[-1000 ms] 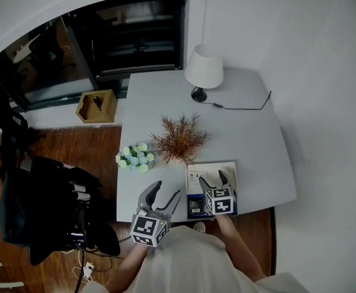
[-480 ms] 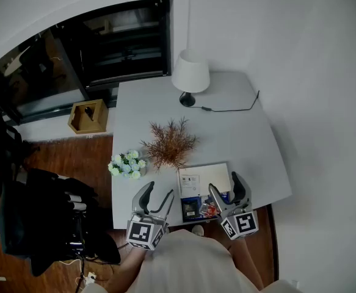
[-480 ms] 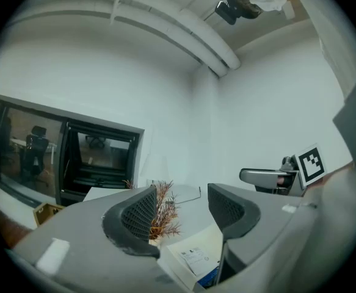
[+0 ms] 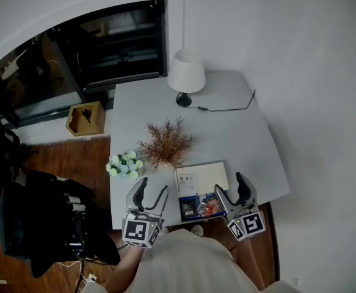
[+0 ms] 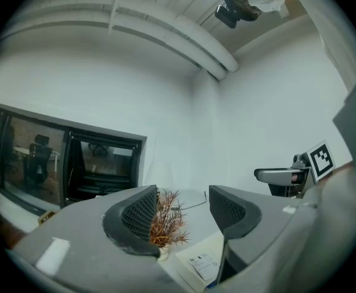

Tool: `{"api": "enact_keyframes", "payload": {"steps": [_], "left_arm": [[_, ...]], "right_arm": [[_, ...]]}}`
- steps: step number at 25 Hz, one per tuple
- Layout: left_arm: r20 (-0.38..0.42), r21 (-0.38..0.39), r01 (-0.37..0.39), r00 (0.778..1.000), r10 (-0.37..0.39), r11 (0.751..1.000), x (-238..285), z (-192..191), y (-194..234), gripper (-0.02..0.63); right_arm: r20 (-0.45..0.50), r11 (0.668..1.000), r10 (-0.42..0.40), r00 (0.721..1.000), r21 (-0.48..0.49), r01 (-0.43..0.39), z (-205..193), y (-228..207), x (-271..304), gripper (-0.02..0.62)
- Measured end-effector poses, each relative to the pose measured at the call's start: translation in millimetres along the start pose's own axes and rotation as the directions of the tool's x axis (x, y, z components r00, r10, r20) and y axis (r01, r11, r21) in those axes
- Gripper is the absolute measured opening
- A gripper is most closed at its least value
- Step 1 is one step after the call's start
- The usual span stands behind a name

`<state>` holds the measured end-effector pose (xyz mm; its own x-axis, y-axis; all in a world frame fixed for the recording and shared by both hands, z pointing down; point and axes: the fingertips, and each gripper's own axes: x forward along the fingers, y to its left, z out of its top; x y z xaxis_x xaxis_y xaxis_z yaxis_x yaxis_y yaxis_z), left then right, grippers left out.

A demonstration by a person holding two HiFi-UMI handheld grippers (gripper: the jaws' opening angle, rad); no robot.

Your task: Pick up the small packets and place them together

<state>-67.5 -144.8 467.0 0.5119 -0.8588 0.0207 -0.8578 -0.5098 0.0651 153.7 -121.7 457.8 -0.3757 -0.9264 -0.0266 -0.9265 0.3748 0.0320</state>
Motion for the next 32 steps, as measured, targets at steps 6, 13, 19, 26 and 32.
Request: {"api": "enact_keyframes", "payload": {"steps": [6, 13, 19, 26, 32], "left_arm": [[-0.017, 0.004, 0.003, 1.000, -0.003, 1.000, -1.7, -9.1, -3.8, 0.273], [-0.031, -0.027, 0.006, 0.999, -0.007, 1.000, -3.4, -20.0, -6.7, 0.272], [-0.067, -0.027, -0.007, 0.998, 0.006, 1.000, -5.0, -30.6, -4.3, 0.273], [-0.075, -0.039, -0.021, 0.997, 0.018, 0.999, -9.0, -34.5, -2.6, 0.273], [-0.072, -0.048, -0.038, 0.997, 0.035, 0.998, -10.3, -33.5, 1.0, 0.272]], "right_arm": [[-0.155, 1.000, -0.006, 0.988, 0.021, 0.010, -42.4, -9.1, 3.2, 0.322], [-0.594, 0.962, 0.273, 0.757, 0.157, -0.224, -164.7, 27.2, -10.9, 0.321], [-0.839, 0.928, 0.291, 0.459, 0.132, -0.347, -260.4, 35.7, -34.4, 0.319], [-0.917, 0.884, 0.301, 0.261, 0.165, -0.438, -308.3, 44.9, -43.5, 0.314], [-0.949, 0.850, 0.254, 0.186, 0.127, -0.511, -325.2, 54.1, -46.6, 0.282]]}}
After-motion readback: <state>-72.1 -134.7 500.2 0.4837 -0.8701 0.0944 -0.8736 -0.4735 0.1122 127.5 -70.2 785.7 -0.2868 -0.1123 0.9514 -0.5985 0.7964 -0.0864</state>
